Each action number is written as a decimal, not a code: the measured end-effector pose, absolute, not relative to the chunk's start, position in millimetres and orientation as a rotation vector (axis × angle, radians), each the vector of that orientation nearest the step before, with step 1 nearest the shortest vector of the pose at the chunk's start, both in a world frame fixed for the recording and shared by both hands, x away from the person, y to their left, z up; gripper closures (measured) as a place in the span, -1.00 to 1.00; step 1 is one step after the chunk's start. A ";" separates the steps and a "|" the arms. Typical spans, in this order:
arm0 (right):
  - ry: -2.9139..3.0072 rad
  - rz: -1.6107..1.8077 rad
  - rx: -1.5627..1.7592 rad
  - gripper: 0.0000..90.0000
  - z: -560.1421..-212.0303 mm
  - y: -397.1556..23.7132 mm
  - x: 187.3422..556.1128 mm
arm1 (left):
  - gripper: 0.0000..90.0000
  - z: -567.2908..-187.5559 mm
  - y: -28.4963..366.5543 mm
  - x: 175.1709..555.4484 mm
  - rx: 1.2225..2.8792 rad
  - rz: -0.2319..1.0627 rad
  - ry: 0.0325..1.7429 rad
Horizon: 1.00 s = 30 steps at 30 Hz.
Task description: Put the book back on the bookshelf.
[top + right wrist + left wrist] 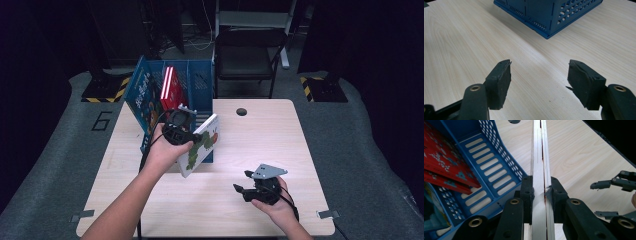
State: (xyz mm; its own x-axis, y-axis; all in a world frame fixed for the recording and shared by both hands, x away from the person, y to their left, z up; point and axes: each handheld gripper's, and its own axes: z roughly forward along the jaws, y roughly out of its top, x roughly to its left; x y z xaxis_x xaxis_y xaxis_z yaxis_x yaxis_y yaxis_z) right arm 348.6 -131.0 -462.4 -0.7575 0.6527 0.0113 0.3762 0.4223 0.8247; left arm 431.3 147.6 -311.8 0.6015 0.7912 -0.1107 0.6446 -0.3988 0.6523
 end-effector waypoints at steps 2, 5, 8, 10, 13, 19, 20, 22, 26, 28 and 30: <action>2.368 1.257 0.898 -0.23 -462.5 -130.8 347.9 | 0.71 -311.2 147.9 434.1 2.157 0.289 1.137; 2.368 1.261 0.895 -0.23 -462.4 -131.3 347.8 | 0.71 -310.3 148.3 438.2 2.155 0.291 1.148; 2.359 1.263 0.905 -0.23 -462.2 -132.4 347.7 | 0.71 -309.9 148.7 441.6 2.147 0.286 1.156; 2.358 1.267 0.905 -0.23 -462.0 -133.0 347.8 | 0.71 -309.6 149.2 443.5 2.141 0.280 1.162; 2.354 1.265 0.901 -0.23 -462.0 -134.1 348.9 | 0.71 -308.4 150.2 446.2 2.134 0.283 1.177; 2.349 1.264 0.898 -0.23 -461.7 -134.5 348.8 | 0.71 -305.8 152.8 454.0 2.119 0.292 1.193; 2.349 1.264 0.898 -0.23 -461.7 -134.5 348.8 | 0.71 -305.5 153.2 455.0 2.118 0.296 1.196; 2.342 1.268 0.916 -0.23 -461.9 -135.0 349.0 | 0.71 -304.8 153.6 457.4 2.109 0.299 1.207; 2.335 1.268 0.930 -0.23 -462.4 -136.2 349.2 | 0.71 -302.3 155.8 462.2 2.114 0.303 1.219; 2.334 1.271 0.926 -0.23 -462.6 -137.4 350.4 | 0.71 -300.7 157.3 464.6 2.106 0.302 1.229; 2.334 1.272 0.923 -0.23 -462.5 -137.8 350.6 | 0.71 -299.2 158.7 467.3 2.100 0.311 1.239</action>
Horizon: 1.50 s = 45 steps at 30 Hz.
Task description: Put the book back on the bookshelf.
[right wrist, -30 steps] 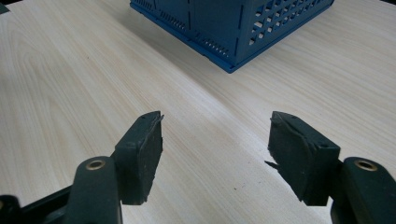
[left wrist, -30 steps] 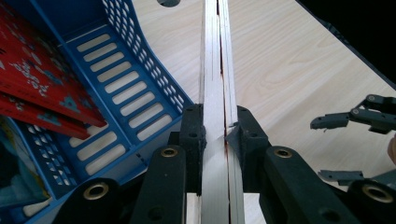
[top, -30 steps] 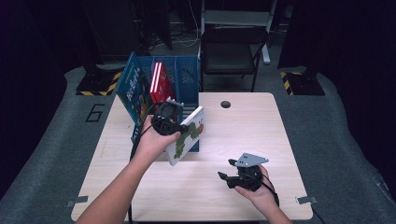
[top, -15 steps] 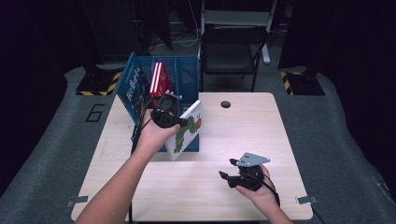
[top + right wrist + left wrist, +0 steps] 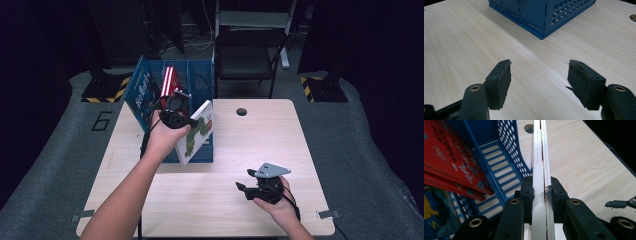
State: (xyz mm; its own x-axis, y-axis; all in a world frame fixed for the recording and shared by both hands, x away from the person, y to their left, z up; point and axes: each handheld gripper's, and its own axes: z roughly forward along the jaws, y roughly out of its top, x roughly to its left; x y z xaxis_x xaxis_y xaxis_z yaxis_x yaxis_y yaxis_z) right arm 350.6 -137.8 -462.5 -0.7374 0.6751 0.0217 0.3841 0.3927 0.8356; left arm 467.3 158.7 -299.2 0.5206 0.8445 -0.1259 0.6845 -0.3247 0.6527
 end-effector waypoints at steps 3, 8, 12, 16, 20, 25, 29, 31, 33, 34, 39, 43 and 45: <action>2.326 1.273 0.934 -0.23 -462.0 -138.2 350.0 | 0.71 -296.7 160.4 470.4 2.093 0.326 1.256; 2.328 1.273 0.928 -0.23 -462.6 -137.9 351.0 | 0.71 -294.5 160.9 474.6 2.088 0.339 1.275; 2.331 1.272 0.924 -0.23 -462.7 -138.0 350.5 | 0.71 -293.0 161.5 477.1 2.078 0.343 1.287; 2.323 1.269 0.926 -0.22 -462.9 -138.4 350.6 | 0.71 -290.4 161.7 482.2 2.066 0.360 1.304; 2.322 1.271 0.931 -0.22 -462.5 -139.4 350.0 | 0.71 -289.4 161.1 488.6 2.054 0.369 1.319; 2.309 1.277 0.948 -0.22 -462.8 -142.4 349.9 | 0.71 -291.3 159.7 495.7 2.049 0.372 1.335; 2.303 1.280 0.950 -0.22 -462.3 -145.5 348.6 | 0.71 -295.6 158.1 502.6 2.040 0.378 1.356; 2.296 1.278 0.961 -0.22 -462.2 -146.7 347.4 | 0.71 -298.1 157.4 506.7 2.024 0.375 1.378; 2.295 1.281 0.963 -0.22 -462.3 -147.7 347.0 | 0.71 -300.9 156.9 511.2 2.018 0.377 1.391; 2.291 1.283 0.964 -0.22 -462.2 -148.9 346.6 | 0.71 -302.4 156.4 514.1 2.024 0.381 1.397; 2.265 1.293 0.991 -0.22 -461.8 -154.9 344.3 | 0.71 -308.3 154.1 523.0 2.014 0.379 1.416; 2.255 1.293 0.991 -0.21 -461.3 -157.9 341.8 | 0.71 -311.8 153.6 529.8 2.004 0.380 1.436; 2.249 1.296 0.991 -0.21 -461.2 -159.4 340.5 | 0.71 -314.2 153.4 533.5 1.992 0.387 1.453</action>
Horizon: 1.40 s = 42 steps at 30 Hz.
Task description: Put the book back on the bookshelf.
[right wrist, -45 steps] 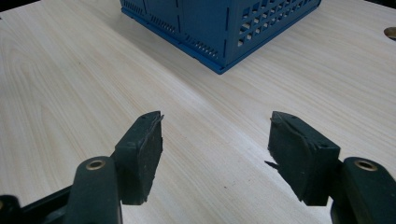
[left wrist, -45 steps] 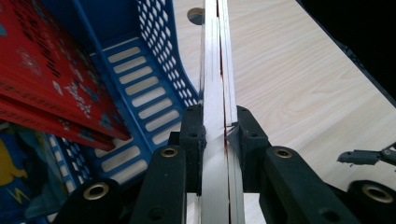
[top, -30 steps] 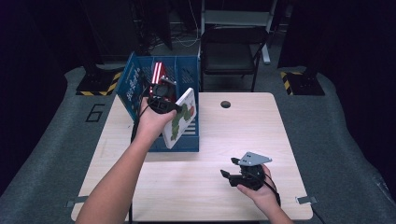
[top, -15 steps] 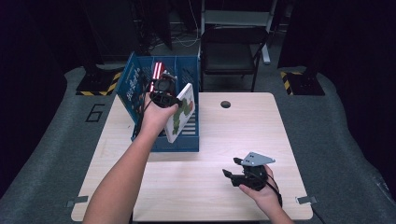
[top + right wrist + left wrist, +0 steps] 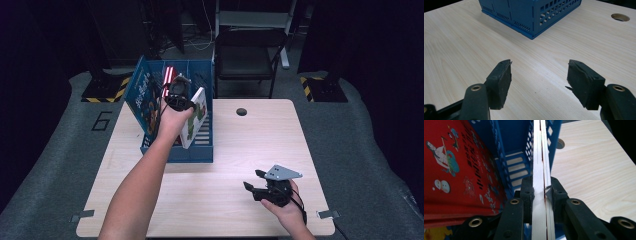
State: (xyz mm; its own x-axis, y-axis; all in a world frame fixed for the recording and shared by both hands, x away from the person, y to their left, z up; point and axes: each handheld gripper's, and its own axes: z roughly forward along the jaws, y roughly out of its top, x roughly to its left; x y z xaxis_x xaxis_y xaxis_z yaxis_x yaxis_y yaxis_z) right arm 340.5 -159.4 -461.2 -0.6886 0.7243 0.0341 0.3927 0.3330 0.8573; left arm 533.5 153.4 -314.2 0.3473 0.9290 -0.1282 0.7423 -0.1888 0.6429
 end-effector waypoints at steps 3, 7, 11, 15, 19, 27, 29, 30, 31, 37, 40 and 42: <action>2.241 1.294 0.995 -0.21 -461.1 -161.0 339.4 | 0.71 -317.5 153.6 538.4 1.986 0.385 1.463; 2.236 1.298 1.009 -0.21 -461.2 -164.4 337.8 | 0.71 -321.6 151.8 544.0 1.973 0.384 1.477; 2.223 1.295 1.020 -0.21 -461.4 -168.4 335.9 | 0.71 -326.4 147.1 550.7 1.975 0.386 1.486; 2.216 1.290 1.025 -0.21 -461.0 -171.1 335.2 | 0.71 -328.3 141.1 554.6 1.997 0.401 1.485; 2.208 1.306 1.029 -0.21 -460.6 -172.1 334.5 | 0.71 -329.5 136.9 557.4 1.999 0.417 1.490; 2.200 1.307 1.027 -0.21 -459.6 -173.1 332.6 | 0.71 -328.1 136.5 562.5 1.959 0.403 1.524; 2.199 1.305 1.029 -0.21 -459.5 -173.8 332.1 | 0.71 -328.5 137.8 565.1 1.949 0.403 1.535; 2.195 1.303 1.026 -0.21 -459.7 -174.6 332.0 | 0.71 -328.9 138.5 566.8 1.945 0.407 1.539; 2.195 1.305 1.037 -0.21 -459.8 -174.5 331.0 | 0.71 -330.5 138.6 569.6 1.923 0.408 1.556; 2.187 1.307 1.041 -0.21 -459.5 -176.6 328.6 | 0.71 -335.6 136.9 574.0 1.907 0.411 1.573; 2.185 1.302 1.042 -0.21 -459.6 -178.4 327.5 | 0.71 -338.7 132.6 576.2 1.894 0.419 1.584; 2.178 1.303 1.048 -0.21 -459.1 -179.0 326.6 | 0.71 -340.7 130.0 577.3 1.889 0.420 1.584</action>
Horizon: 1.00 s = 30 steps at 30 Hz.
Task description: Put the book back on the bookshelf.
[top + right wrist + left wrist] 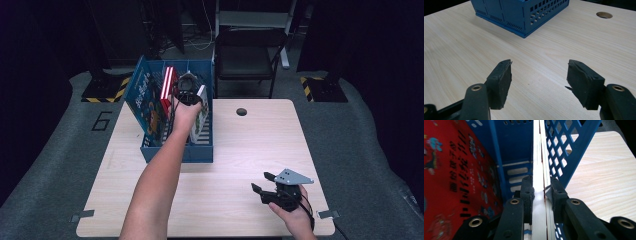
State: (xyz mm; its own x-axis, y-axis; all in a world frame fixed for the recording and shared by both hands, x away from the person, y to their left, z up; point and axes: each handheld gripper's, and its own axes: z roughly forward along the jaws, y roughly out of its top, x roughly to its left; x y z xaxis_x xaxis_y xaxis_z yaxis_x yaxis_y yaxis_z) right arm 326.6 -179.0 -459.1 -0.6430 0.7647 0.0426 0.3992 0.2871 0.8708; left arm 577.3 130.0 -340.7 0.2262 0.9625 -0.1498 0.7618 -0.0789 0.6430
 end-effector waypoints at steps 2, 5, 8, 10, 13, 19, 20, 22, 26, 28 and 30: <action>2.178 1.307 1.045 -0.21 -459.0 -179.6 326.2 | 0.71 -342.7 126.9 578.5 1.885 0.412 1.594; 2.175 1.306 1.060 -0.21 -459.2 -180.3 325.4 | 0.71 -345.6 123.9 580.5 1.892 0.421 1.588; 2.176 1.311 1.049 -0.21 -459.1 -181.7 325.5 | 0.71 -348.0 122.9 582.4 1.891 0.414 1.598; 2.176 1.317 1.060 -0.21 -459.0 -181.5 324.9 | 0.71 -349.5 122.5 583.9 1.885 0.416 1.603; 2.172 1.312 1.052 -0.21 -458.9 -182.4 324.9 | 0.71 -351.6 122.5 585.9 1.863 0.415 1.615; 2.171 1.316 1.052 -0.21 -458.6 -183.1 324.3 | 0.71 -358.7 120.6 588.6 1.819 0.418 1.624; 2.170 1.316 1.051 -0.21 -458.6 -183.6 324.4 | 0.71 -360.0 120.0 588.7 1.807 0.421 1.626; 2.157 1.318 1.059 -0.21 -458.6 -184.5 324.3 | 0.71 -362.8 120.2 589.2 1.785 0.418 1.634; 2.164 1.315 1.061 -0.21 -458.1 -184.9 323.6 | 0.71 -369.7 122.3 591.5 1.758 0.399 1.662; 2.166 1.313 1.058 -0.21 -458.1 -185.3 323.6 | 0.71 -371.4 120.6 592.1 1.760 0.406 1.664; 2.168 1.315 1.055 -0.21 -458.2 -186.2 323.6 | 0.71 -372.3 118.7 592.7 1.754 0.413 1.668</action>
State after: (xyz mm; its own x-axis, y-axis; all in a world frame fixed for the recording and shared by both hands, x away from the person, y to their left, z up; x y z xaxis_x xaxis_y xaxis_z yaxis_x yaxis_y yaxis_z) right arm 323.6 -186.2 -458.2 -0.6391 0.7675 0.0498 0.3990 0.2755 0.8746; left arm 592.7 118.7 -372.3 0.1316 0.9672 -0.2171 0.7538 0.0446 0.6555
